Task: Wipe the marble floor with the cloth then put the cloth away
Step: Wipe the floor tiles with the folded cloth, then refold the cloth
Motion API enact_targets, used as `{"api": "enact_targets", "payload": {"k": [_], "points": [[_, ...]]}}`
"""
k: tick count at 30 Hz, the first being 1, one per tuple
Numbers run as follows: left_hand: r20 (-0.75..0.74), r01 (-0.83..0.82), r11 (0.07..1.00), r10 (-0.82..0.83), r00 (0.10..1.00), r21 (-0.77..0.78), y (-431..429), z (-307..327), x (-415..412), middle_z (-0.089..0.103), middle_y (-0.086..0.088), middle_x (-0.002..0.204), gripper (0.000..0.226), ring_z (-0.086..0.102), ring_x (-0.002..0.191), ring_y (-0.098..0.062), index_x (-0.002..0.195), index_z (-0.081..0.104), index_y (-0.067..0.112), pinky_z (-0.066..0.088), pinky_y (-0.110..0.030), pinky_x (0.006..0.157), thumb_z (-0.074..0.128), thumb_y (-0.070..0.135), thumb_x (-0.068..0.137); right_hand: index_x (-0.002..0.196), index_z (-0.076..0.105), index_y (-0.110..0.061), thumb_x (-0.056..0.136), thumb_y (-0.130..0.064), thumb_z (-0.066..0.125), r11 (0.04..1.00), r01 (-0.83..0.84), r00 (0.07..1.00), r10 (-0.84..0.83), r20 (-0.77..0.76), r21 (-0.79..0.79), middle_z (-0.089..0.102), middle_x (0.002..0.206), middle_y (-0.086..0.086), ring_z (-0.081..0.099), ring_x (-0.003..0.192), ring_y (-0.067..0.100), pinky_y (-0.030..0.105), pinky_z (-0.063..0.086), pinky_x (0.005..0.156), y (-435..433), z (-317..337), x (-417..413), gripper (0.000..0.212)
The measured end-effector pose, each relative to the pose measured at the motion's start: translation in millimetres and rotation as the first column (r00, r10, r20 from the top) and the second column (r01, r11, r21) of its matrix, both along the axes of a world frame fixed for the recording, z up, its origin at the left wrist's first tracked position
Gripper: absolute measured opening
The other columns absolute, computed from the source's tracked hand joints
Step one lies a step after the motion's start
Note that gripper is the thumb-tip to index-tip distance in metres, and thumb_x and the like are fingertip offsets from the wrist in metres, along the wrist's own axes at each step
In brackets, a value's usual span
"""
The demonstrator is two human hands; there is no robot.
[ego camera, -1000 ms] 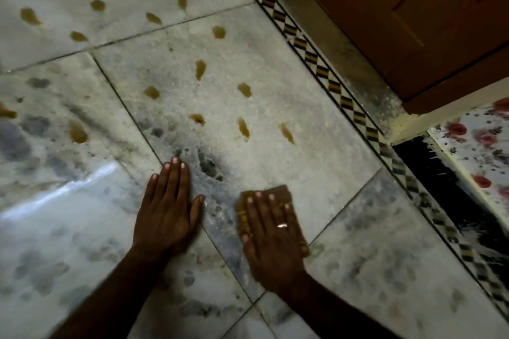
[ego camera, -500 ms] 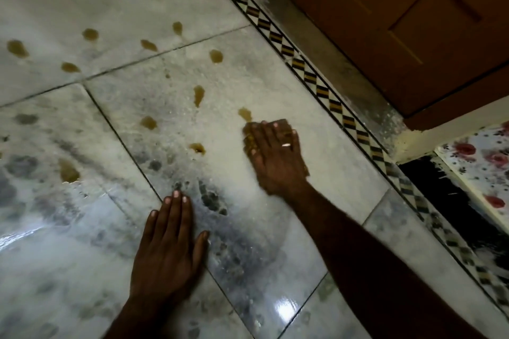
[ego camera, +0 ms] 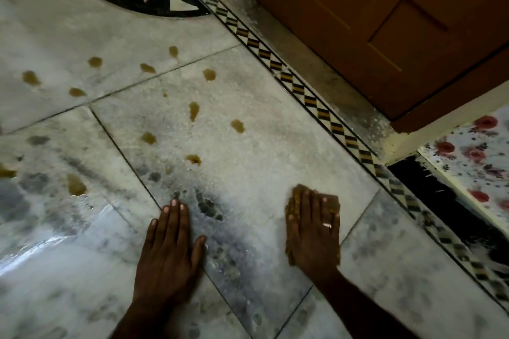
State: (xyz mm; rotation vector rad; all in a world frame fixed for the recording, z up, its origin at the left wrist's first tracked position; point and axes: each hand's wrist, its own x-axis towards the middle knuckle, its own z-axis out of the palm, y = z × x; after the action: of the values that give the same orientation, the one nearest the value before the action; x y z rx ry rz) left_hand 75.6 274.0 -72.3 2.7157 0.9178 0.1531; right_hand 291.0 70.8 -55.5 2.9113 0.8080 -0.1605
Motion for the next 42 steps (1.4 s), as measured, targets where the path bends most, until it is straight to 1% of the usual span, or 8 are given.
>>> {"api": "enact_targets", "payload": {"k": [10,15,19,24,29,34,37,42], "points": [[-0.056,0.054,0.991,-0.062,0.997,-0.124,-21,6,-5,0.028,-0.023,0.163,0.077,0.030,0.150,-0.036,0.153,0.033,-0.005,0.009,-0.038,0.124,0.022,0.052,0.103,0.156,0.043,-0.010,0.070,-0.057,0.055,0.944,-0.313,0.942,0.322,-0.089,0.107,0.043,0.161,0.017,0.039,0.149,0.040,0.062,0.024,0.114,1,14,-123,0.098],[-0.015,0.003,0.921,-0.010,1.000,-0.390,-29,15,0,-0.010,-0.004,0.166,0.091,-0.013,0.152,-0.016,0.158,0.000,0.006,-0.004,-0.036,0.125,0.002,0.066,0.090,0.163,0.028,-0.020,0.080,-0.047,0.045,0.867,-0.446,0.838,0.491,-0.238,0.221,0.039,0.165,0.002,0.036,0.151,0.028,0.052,0.020,0.116,3,19,-123,0.089],[0.022,-0.036,0.794,0.062,0.998,-0.607,-39,36,2,-0.008,-0.004,0.170,0.075,-0.013,0.151,-0.009,0.160,0.003,0.015,-0.004,-0.034,0.127,0.013,0.060,0.101,0.164,0.005,-0.035,0.097,-0.042,0.032,0.852,-0.038,0.658,0.415,-0.629,0.523,0.036,0.166,-0.002,0.043,0.146,0.015,0.027,0.016,0.126,16,41,-119,0.072],[0.063,-0.184,0.446,0.484,0.873,-0.876,-50,79,6,0.042,0.003,0.159,0.078,0.037,0.147,-0.013,0.154,0.042,0.027,0.025,-0.034,0.124,0.039,0.075,0.092,0.156,0.036,-0.035,0.104,-0.019,0.049,0.532,0.704,0.354,0.313,-0.881,0.471,0.064,0.140,0.006,0.064,0.127,0.020,0.041,0.047,0.114,56,85,-117,0.057],[-0.069,-0.099,0.003,0.690,0.721,-0.995,-52,123,23,0.066,0.003,0.129,0.045,0.064,0.117,-0.022,0.123,0.060,0.037,0.053,-0.042,0.091,0.048,0.069,0.094,0.148,0.044,-0.028,0.104,-0.002,0.042,0.433,0.807,0.287,0.304,-0.908,0.401,0.072,0.105,0.006,0.075,0.082,0.012,0.027,0.059,0.071,72,124,-95,0.051],[-0.149,0.202,-0.416,0.670,0.727,-0.887,-49,160,37,0.073,-0.012,0.126,0.053,0.070,0.114,-0.033,0.124,0.072,0.028,0.055,-0.052,0.088,0.048,0.063,0.093,0.160,0.025,-0.041,0.104,-0.007,0.045,0.545,0.718,0.262,0.365,-0.893,0.433,0.056,0.152,-0.001,0.057,0.135,0.024,0.046,0.044,0.117,79,140,-98,0.069],[-0.147,0.297,-0.484,0.687,0.712,-0.823,-45,163,35,0.070,-0.017,0.129,0.049,0.067,0.117,-0.039,0.128,0.071,0.020,0.058,-0.057,0.087,0.055,0.051,0.093,0.157,0.036,-0.035,0.105,-0.004,0.043,0.390,0.825,0.225,0.438,-0.870,0.409,0.078,0.115,-0.007,0.068,0.120,0.033,0.050,0.054,0.104,79,143,-90,0.061],[-0.123,0.360,-0.447,0.750,0.650,-0.819,-31,162,27,0.069,-0.025,0.126,0.037,0.070,0.108,-0.045,0.117,0.075,0.004,0.054,-0.065,0.090,0.048,0.020,0.098,0.131,0.066,-0.007,0.091,-0.012,0.051,0.172,0.951,0.131,0.534,-0.835,0.259,0.073,0.123,0.020,0.072,0.106,0.033,0.041,0.059,0.091,64,151,-53,0.043]]}}
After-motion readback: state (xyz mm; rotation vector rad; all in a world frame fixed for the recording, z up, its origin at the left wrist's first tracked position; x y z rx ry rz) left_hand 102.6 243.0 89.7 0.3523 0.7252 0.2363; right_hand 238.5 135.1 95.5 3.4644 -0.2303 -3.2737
